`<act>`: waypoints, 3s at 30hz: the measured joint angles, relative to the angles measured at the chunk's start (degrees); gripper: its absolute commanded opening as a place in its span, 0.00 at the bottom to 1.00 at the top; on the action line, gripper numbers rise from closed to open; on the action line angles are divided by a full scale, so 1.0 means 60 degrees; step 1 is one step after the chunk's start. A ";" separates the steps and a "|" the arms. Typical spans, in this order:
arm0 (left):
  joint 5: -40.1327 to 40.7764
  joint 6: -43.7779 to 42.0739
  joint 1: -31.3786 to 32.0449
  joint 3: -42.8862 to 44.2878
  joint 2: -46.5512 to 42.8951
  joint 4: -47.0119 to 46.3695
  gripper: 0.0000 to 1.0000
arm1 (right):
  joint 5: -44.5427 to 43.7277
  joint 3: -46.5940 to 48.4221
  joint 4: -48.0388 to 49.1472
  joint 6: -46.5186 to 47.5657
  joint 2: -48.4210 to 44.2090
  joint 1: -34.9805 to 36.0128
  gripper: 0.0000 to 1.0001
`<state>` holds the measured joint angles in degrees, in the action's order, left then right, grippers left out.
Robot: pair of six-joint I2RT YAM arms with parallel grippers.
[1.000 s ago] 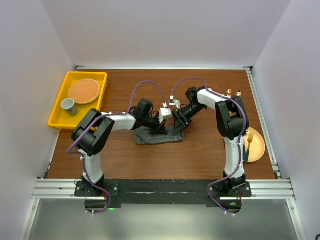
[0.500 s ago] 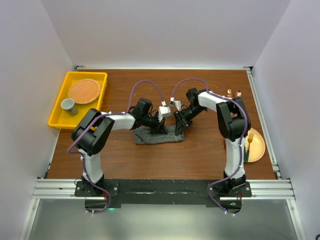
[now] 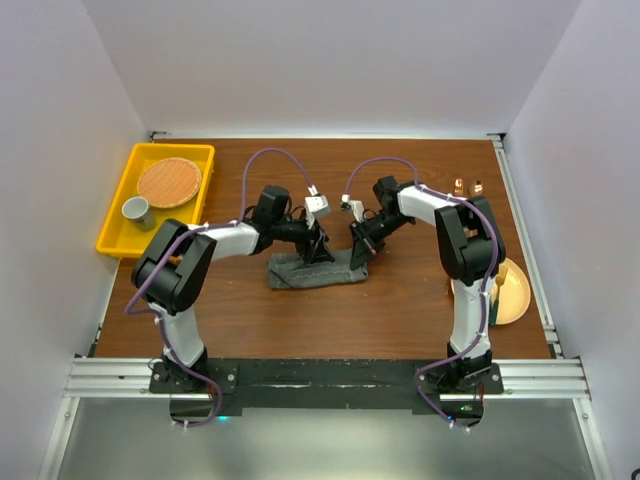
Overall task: Fold the napkin into a case and place the utensils inside
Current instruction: Fold the 2/3-rectangle-folded napkin at the center of the board, then pass from the right arm to the left
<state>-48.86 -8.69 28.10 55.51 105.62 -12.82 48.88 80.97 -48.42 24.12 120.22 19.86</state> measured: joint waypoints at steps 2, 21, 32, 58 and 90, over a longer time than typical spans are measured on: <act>-0.0087 0.0029 -0.0011 0.0164 0.0029 -0.0007 0.83 | 0.0022 -0.0018 0.0033 0.0018 0.0000 0.0000 0.00; -0.1202 -0.0051 0.0251 0.0754 0.1045 0.0025 0.48 | 0.0277 -0.0324 0.0302 0.0240 -0.0565 0.0000 0.00; -0.1406 0.0036 0.0550 0.0922 0.1045 0.0229 0.40 | 0.0302 -0.0324 0.0441 0.0233 -0.0565 0.0000 0.00; -0.0590 0.0627 0.0419 0.0984 0.1042 0.0368 0.88 | 0.0506 -0.0357 0.0470 0.0182 -0.0565 0.0004 0.00; -0.1953 0.0845 0.0448 0.1705 0.1632 0.0951 0.34 | 0.0605 -0.0484 0.0488 0.0517 -0.0692 0.0011 0.00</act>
<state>-60.58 -3.62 30.79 65.73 115.42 -7.11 52.51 78.06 -45.50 27.22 116.07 19.92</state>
